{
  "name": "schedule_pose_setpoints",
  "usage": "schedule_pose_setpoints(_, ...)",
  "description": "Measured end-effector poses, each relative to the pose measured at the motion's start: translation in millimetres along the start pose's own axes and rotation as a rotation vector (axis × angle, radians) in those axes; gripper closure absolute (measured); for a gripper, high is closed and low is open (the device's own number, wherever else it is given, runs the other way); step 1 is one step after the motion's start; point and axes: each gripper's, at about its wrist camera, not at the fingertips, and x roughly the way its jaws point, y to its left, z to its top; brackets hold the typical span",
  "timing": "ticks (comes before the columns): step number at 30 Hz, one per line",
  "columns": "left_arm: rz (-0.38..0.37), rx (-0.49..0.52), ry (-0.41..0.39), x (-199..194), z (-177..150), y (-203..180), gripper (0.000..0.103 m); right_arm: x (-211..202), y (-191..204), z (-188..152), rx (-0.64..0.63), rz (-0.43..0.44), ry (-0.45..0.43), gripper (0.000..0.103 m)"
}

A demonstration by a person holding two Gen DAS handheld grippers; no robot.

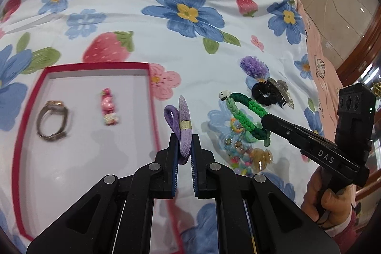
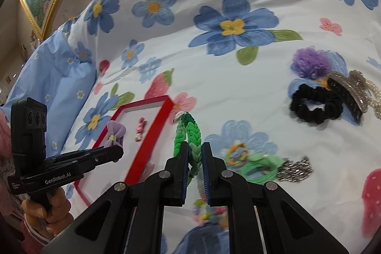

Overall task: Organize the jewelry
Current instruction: 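Lower the purple hair tie into the tray with the left tool while the right tool lowers the green bracelet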

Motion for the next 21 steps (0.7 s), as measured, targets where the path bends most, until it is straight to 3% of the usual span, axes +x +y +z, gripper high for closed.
schedule_pose_setpoints(21, 0.131, -0.134, -0.030, -42.7, -27.3, 90.5, 0.095, 38.5, 90.1, -15.2, -0.110, 0.137, 0.077, 0.092)
